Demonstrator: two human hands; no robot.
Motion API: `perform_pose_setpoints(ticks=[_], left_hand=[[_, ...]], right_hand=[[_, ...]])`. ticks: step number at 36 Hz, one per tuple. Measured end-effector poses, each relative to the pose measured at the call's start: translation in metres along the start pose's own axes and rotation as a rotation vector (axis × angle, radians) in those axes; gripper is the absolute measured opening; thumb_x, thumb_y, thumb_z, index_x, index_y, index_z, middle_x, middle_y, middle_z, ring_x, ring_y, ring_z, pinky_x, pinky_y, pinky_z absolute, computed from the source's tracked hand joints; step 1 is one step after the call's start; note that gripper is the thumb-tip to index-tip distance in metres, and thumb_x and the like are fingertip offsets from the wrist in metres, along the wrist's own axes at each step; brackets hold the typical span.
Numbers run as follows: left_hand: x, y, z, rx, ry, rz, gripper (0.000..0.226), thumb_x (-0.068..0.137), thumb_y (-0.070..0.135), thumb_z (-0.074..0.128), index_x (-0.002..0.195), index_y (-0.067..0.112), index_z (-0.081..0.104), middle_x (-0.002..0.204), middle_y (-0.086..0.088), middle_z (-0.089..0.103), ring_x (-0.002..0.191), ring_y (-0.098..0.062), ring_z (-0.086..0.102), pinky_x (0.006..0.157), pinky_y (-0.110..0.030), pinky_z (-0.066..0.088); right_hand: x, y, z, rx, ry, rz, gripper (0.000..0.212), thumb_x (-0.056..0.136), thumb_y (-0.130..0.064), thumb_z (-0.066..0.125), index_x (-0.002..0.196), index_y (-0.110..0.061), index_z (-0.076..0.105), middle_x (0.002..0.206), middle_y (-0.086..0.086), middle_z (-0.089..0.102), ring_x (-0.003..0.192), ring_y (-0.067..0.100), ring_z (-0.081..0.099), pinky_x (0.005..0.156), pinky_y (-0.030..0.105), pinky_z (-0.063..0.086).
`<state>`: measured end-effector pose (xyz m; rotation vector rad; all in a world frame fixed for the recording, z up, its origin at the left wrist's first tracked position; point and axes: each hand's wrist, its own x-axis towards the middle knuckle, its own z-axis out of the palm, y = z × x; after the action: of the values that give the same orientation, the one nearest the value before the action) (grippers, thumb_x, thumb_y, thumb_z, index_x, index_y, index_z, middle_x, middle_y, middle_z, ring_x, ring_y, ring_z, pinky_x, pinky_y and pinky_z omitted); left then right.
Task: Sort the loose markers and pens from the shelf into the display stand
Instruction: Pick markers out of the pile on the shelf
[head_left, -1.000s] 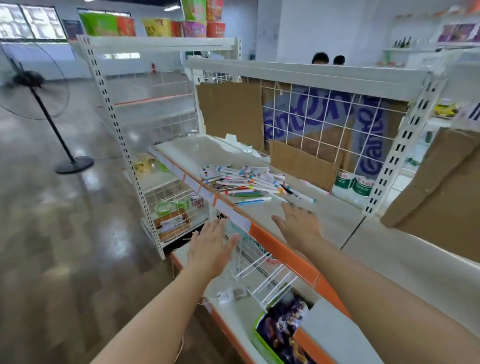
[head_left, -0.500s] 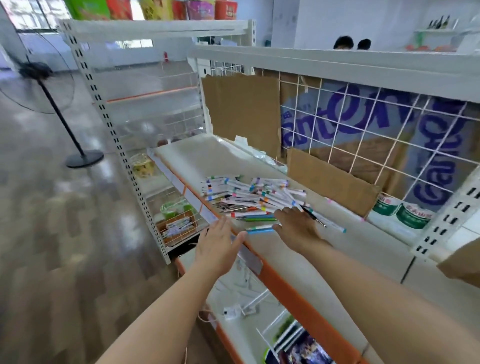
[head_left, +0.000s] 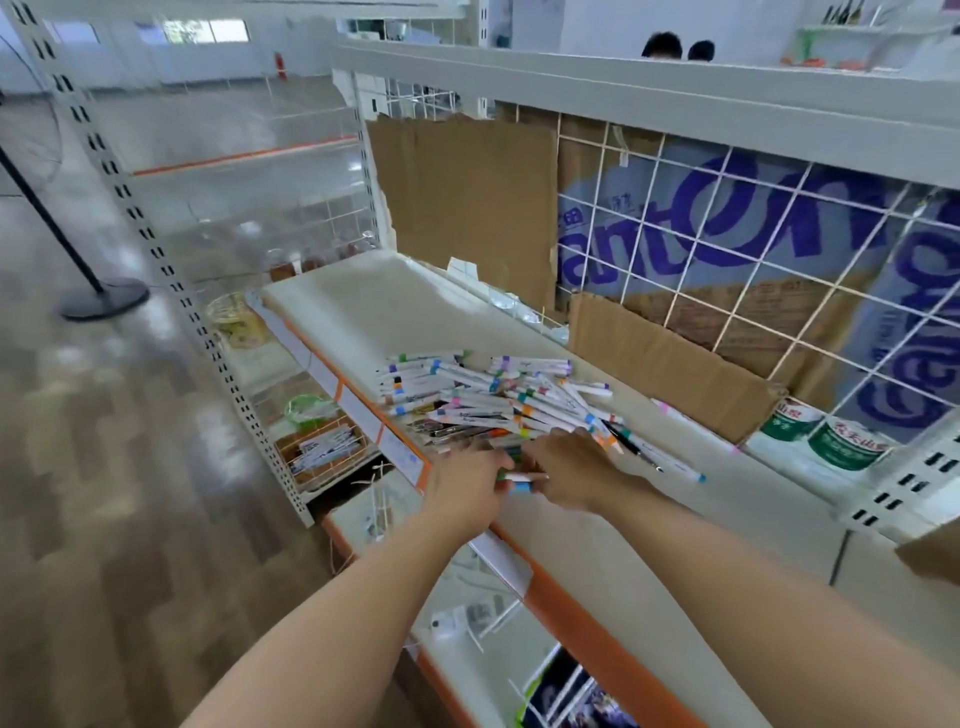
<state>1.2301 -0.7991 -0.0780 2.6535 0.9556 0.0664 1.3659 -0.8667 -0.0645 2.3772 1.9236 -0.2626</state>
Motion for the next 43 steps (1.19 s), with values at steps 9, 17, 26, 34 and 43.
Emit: perform_pose_setpoints(ticks=[9,17,26,34,43], left_hand=[[0.016,0.012,0.001,0.146,0.022,0.063,0.022,0.094,0.031,0.049,0.105,0.018,0.063,0.112,-0.003,0.061,0.112,-0.023,0.053,0.091,-0.033,0.037],[0.018,0.014,-0.014,-0.15,0.108,-0.031,0.015,0.094,0.026,0.052,0.089,0.017,0.064,0.079,-0.001,0.058,0.086,-0.026,0.058,0.064,-0.03,0.034],[0.02,0.026,-0.02,-0.692,0.173,-0.151,0.012,0.091,0.018,0.059,0.084,0.012,0.067,0.078,-0.016,0.064,0.072,-0.03,0.053,0.057,-0.029,0.033],[0.027,0.041,-0.017,-0.667,0.221,-0.136,0.023,0.092,0.012,0.047,0.111,0.018,0.061,0.093,-0.008,0.065,0.084,-0.029,0.057,0.066,-0.035,0.043],[0.034,0.045,-0.019,-0.747,0.304,-0.017,0.015,0.095,0.022,0.052,0.088,0.013,0.061,0.073,-0.004,0.052,0.07,-0.024,0.049,0.059,-0.032,0.032]], right_hand=[[0.002,0.008,-0.002,0.131,-0.037,0.002,0.015,0.084,-0.023,0.057,0.098,-0.017,0.06,0.103,0.005,0.065,0.101,0.025,0.056,0.076,0.031,0.032],[0.004,0.03,-0.037,0.768,-0.003,0.166,0.019,0.076,-0.019,0.078,0.073,-0.013,0.06,0.063,0.002,0.058,0.053,0.007,0.053,0.054,0.02,0.04],[-0.003,0.017,-0.036,1.332,0.04,0.253,0.012,0.086,0.005,0.061,0.083,-0.006,0.063,0.076,0.009,0.06,0.063,0.008,0.057,0.059,0.014,0.046],[-0.01,0.007,-0.031,0.89,0.542,0.385,0.029,0.091,-0.013,0.059,0.064,-0.02,0.048,0.065,0.001,0.059,0.075,0.031,0.064,0.071,0.038,0.051],[-0.047,0.018,-0.028,0.59,0.712,0.627,0.02,0.101,-0.019,0.038,0.108,-0.004,0.049,0.095,0.019,0.066,0.087,0.038,0.06,0.066,0.039,0.043]])
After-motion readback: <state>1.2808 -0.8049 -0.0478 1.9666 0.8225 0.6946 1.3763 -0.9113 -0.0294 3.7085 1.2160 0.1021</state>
